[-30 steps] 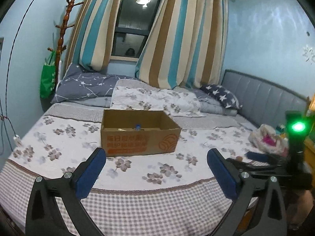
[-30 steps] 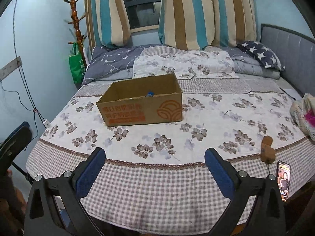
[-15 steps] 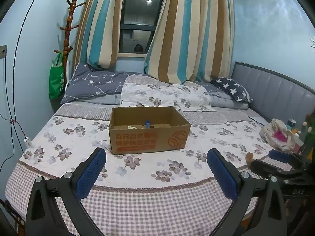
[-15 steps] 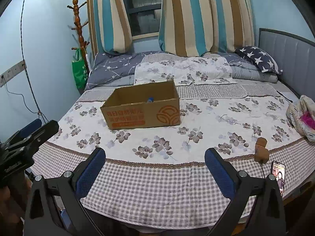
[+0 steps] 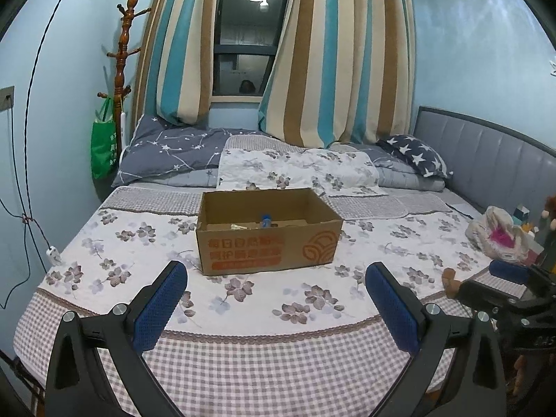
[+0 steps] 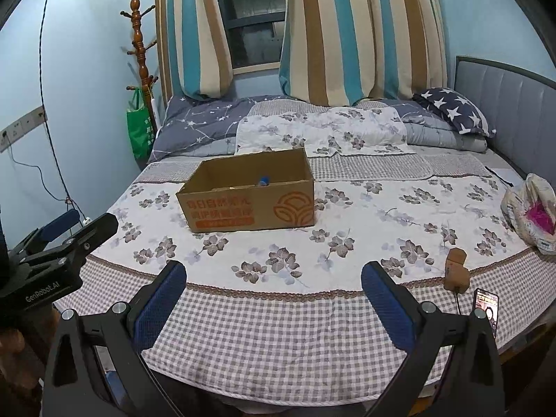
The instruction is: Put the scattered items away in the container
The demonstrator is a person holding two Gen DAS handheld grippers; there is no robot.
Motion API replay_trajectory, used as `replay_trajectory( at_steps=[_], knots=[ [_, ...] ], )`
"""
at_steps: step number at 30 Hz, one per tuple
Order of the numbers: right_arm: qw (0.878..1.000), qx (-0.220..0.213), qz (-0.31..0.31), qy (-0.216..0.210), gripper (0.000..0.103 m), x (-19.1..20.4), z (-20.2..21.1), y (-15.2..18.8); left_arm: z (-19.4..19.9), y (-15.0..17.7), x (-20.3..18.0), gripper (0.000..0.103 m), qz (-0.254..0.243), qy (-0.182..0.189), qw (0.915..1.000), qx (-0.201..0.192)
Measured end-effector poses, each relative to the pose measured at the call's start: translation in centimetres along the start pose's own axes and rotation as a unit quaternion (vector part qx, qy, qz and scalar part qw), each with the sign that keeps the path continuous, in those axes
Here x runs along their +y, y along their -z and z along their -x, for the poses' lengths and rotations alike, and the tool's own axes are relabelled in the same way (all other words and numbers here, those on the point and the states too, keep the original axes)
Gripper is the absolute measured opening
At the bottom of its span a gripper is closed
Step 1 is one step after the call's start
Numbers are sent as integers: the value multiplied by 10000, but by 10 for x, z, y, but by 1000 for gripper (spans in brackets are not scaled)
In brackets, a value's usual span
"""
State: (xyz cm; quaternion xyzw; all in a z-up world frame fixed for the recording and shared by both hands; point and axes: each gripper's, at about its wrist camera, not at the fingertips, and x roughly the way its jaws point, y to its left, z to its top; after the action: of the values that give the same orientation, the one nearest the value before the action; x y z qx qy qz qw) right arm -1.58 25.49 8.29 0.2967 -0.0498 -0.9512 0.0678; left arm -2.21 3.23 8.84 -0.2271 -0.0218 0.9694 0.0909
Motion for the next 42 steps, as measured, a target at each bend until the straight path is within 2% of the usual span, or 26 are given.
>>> replay_trajectory(
  at_steps=[1,3,6,8,9,10,13,14,17,21,22,24,25,27,28,30,33,35,36,42],
  knots=[
    [10000,-7,0,-18,0,0,0,1,0,1,0,103,9,21,10000,-21],
    [10000,-20,-9,-40,0,-1,-1,3,0,3,0,103,-19,1,10000,-14],
    [10000,-50,0,-63,0,-1,-2,6,-2,6,-3,103,-162,-288,9994,55],
    [10000,-72,-5,-66,7,-1,-2,8,-3,9,-5,103,-237,-414,9988,79],
    [9999,-71,-15,-83,13,-1,-3,9,-4,11,-5,103,-235,-416,9988,89],
    [9999,-67,-26,-101,10,-1,-4,10,-4,12,-5,103,-222,-399,9989,95],
    [9999,-19,-28,-153,13,-1,-6,15,-4,18,-4,103,-187,-357,9991,92],
    [9998,14,-20,-179,23,0,-7,17,-5,19,-4,103,-179,-349,9992,102],
    [9998,41,5,-205,20,1,-8,21,-7,24,-4,103,-159,-318,9993,149],
    [9997,90,46,-225,27,3,-9,24,-11,28,-5,103,-162,-237,9993,239],
    [9997,90,41,-223,20,3,-9,24,-11,29,-6,103,-170,-218,9993,252],
    [9997,103,13,-222,30,3,-10,25,-12,29,-7,103,-189,-175,9993,264],
    [9997,110,-3,-227,30,3,-10,25,-13,29,-7,103,-197,-162,9993,262],
    [9996,125,-41,-249,17,2,-11,24,-14,28,-7,103,-196,-144,9994,255],
    [9996,133,-51,-255,23,1,-12,24,-15,27,-7,103,-182,-128,9994,261],
    [9995,154,-66,-271,23,0,-13,23,-16,26,-6,103,-147,-64,9995,255],
    [9995,160,-66,-274,30,0,-14,22,-19,23,-4,103,-81,-37,9996,255],
    [9994,167,-70,-290,27,0,-14,22,-22,21,-3,103,-45,31,9996,293],
    [9994,171,-73,-293,20,0,-15,21,-24,20,-2,103,-28,56,9995,316],
    [9994,168,-58,-307,30,-1,-17,18,-29,17,-1,103,16,182,9993,334]
  ],
)
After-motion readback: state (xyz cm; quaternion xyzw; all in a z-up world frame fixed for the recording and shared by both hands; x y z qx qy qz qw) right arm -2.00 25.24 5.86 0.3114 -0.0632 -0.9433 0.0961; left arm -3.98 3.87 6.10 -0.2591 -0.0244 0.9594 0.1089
